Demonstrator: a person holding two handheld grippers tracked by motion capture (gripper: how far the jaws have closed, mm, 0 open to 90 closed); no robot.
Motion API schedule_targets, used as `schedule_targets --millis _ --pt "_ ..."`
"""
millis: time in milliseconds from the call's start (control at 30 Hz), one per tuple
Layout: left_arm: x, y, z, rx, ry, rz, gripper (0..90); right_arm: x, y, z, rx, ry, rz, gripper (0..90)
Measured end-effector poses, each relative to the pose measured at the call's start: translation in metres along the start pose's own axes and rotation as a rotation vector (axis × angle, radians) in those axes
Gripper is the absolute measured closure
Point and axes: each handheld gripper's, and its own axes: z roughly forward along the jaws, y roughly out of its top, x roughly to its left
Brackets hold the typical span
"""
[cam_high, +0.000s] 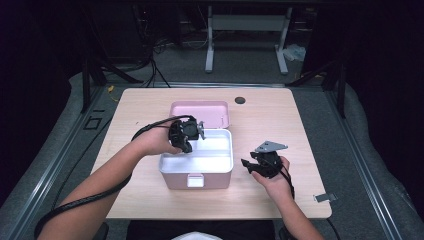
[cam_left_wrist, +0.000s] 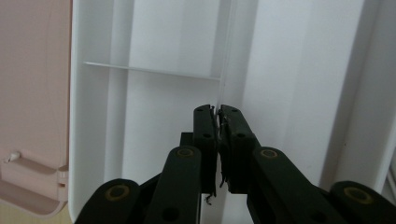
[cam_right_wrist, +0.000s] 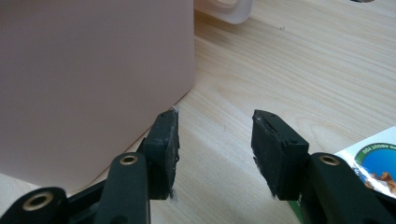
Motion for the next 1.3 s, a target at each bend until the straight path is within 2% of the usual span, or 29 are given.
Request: schedule_targets --millis 200,367,600,867,1167,1300 --pt "-0.001 0.008 0.006 0.021 -0.01 0.018 85.2 0.0 0.0 0.0 0.003 -0.004 -0.001 51.2" --pt "-0.002 0.014 0.011 0.06 -0.001 0.056 85.3 -0.001 0.0 0.0 0.002 0.0 -0.003 51.2" --pt "-0.003 0.016 0.013 0.076 -0.006 0.073 85.4 -0.001 0.0 0.001 0.003 0.001 -0.003 51.2" --pt "-0.004 0.018 0.016 0.088 -0.007 0.086 85.2 0.0 0.0 0.001 0.005 0.002 0.001 51.2" --pt "-0.007 0.019 0.016 0.094 0.017 0.099 85.9 -0.001 0.0 0.001 0.005 0.002 0.004 51.2" --pt "-0.006 0.018 0.014 0.085 0.014 0.101 86.3 -0.001 0.0 0.001 0.002 0.007 0.005 51.2"
